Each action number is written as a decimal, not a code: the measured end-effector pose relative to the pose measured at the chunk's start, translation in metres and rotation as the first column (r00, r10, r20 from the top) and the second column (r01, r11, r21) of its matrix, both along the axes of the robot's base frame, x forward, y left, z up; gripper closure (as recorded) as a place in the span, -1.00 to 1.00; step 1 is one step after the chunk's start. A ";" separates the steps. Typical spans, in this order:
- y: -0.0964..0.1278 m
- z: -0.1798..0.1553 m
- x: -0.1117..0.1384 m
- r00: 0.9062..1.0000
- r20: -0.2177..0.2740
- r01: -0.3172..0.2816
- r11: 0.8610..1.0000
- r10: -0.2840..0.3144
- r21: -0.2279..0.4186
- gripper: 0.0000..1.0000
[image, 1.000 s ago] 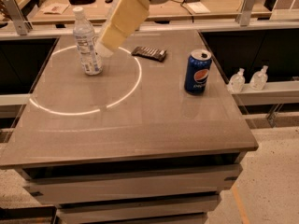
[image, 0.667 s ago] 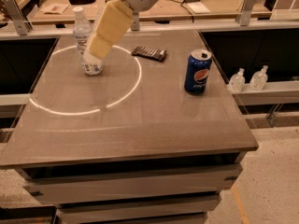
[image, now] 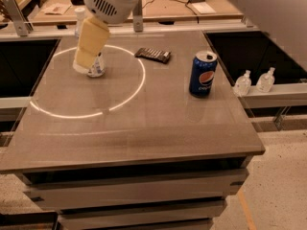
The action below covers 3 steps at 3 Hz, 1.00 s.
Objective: Move blue plastic bottle near rxbar chocolate
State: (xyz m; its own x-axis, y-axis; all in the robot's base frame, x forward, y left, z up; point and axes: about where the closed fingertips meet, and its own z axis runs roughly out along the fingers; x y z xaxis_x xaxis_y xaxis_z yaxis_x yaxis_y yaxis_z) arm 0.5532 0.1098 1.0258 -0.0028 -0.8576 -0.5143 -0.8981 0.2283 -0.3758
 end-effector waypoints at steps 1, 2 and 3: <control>-0.009 0.002 0.009 0.999 0.036 0.037 0.999 -0.036 -0.029 -1.00; -0.009 0.002 0.009 0.999 0.037 0.036 0.999 -0.035 -0.029 -1.00; -0.008 0.008 0.027 0.999 0.010 0.039 0.999 -0.039 -0.026 -1.00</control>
Offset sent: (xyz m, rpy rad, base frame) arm 0.0097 -0.0085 0.0009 -0.0281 -0.0319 -0.0403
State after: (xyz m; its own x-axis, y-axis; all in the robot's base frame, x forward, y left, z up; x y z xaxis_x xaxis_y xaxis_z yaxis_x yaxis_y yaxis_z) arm 0.5803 0.1018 1.0333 -0.0314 -0.8703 -0.4915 -0.8849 0.2528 -0.3911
